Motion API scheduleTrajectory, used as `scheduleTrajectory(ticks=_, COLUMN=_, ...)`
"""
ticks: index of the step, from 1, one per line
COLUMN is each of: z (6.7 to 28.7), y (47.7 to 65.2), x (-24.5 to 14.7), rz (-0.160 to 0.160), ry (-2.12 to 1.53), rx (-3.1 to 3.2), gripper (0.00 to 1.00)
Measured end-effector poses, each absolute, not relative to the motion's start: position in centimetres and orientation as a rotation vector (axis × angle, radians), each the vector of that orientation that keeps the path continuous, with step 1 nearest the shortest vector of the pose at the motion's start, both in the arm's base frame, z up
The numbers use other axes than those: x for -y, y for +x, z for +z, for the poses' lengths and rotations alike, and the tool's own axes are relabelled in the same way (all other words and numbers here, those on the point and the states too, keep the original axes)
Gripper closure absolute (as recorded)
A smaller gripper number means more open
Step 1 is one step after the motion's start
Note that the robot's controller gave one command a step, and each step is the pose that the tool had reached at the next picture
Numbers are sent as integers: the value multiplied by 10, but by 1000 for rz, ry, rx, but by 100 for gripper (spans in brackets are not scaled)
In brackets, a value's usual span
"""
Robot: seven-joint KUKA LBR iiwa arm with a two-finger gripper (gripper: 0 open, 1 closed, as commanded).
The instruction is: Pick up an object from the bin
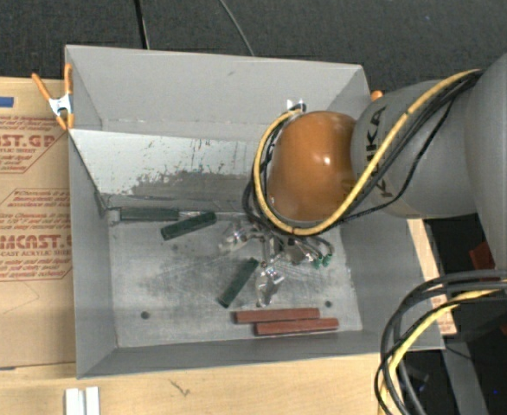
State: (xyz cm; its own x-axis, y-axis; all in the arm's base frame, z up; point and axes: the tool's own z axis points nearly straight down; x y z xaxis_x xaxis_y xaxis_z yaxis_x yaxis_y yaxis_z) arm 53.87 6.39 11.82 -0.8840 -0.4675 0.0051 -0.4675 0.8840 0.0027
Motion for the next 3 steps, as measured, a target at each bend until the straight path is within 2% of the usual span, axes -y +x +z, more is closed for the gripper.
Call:
scheduleTrajectory(ticks=1, z=119, y=560, x=-83, rz=-1, ry=1028, rx=2974, gripper=0)
scheduleTrajectory(ticks=2, z=73, y=537, x=-86, rz=-2, ry=1243, rx=2894, gripper=0)
scheduleTrajectory(ticks=3, z=74, y=546, x=-87, rz=-4, ry=1557, rx=2725, gripper=100)
